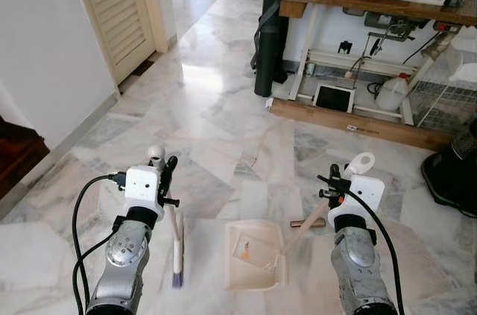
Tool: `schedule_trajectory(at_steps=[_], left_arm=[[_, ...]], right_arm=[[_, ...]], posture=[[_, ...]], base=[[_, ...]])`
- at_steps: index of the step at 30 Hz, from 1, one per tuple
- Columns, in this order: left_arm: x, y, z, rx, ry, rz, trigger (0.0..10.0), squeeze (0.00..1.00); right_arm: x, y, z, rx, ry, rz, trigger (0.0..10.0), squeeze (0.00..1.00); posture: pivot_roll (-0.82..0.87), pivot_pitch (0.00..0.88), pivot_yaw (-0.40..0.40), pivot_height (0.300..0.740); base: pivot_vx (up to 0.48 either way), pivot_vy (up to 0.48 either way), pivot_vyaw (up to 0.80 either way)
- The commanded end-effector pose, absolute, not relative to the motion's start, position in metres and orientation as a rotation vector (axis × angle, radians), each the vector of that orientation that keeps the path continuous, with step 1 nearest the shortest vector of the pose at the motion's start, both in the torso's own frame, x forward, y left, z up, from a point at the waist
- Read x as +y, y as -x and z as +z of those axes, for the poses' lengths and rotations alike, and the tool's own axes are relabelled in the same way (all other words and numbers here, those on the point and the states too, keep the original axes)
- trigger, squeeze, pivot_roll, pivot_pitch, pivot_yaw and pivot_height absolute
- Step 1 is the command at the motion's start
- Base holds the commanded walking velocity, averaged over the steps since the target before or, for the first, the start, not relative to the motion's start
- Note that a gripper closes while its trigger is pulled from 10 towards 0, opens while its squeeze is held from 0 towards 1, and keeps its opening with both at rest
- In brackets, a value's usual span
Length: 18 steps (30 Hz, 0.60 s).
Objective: Sweep floor
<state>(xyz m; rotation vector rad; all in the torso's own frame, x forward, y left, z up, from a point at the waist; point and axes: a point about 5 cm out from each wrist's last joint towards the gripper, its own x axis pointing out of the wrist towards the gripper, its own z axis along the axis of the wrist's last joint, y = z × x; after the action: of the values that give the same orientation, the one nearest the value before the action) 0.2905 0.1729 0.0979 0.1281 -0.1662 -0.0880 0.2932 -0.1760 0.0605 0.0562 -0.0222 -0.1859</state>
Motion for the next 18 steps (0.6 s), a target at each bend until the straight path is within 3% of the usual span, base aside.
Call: schedule_trajectory(at_steps=[1,6,9,14,18], left_arm=[[0.1715,-0.2960,0.1133,-0.226,-0.121,-0.090,10.0,0.00],[0.1700,-0.2961,0.1130,-0.220,-0.119,-0.094,10.0,0.00],[0.1691,-0.2963,0.1135,-0.219,-0.118,-0.098,10.0,0.00],[0.1690,-0.2966,0.1135,-0.217,-0.116,-0.099,10.0,0.00],[0.1679,-0.2967,0.1133,-0.216,-0.115,-0.103,10.0,0.00]], right_arm=[[-0.1745,-0.3009,0.0766,-0.086,-0.070,-0.184,10.0,0.00],[-0.1734,-0.3013,0.0768,-0.082,-0.064,-0.181,10.0,0.00],[-0.1725,-0.3015,0.0769,-0.081,-0.055,-0.176,10.0,0.00],[-0.1710,-0.3019,0.0772,-0.081,-0.056,-0.171,10.0,0.00],[-0.1708,-0.3020,0.0770,-0.079,-0.063,-0.172,10.0,0.00]], posture=[[0.11,0.000,-0.006,0.740],[0.11,0.000,-0.003,0.740],[0.11,0.000,-0.003,0.740],[0.11,0.000,-0.001,0.740],[0.11,0.000,-0.001,0.740]], base=[[0.000,0.000,0.00],[0.000,0.000,0.00],[0.000,0.303,0.00],[0.000,0.299,0.73],[0.000,0.300,0.00]])
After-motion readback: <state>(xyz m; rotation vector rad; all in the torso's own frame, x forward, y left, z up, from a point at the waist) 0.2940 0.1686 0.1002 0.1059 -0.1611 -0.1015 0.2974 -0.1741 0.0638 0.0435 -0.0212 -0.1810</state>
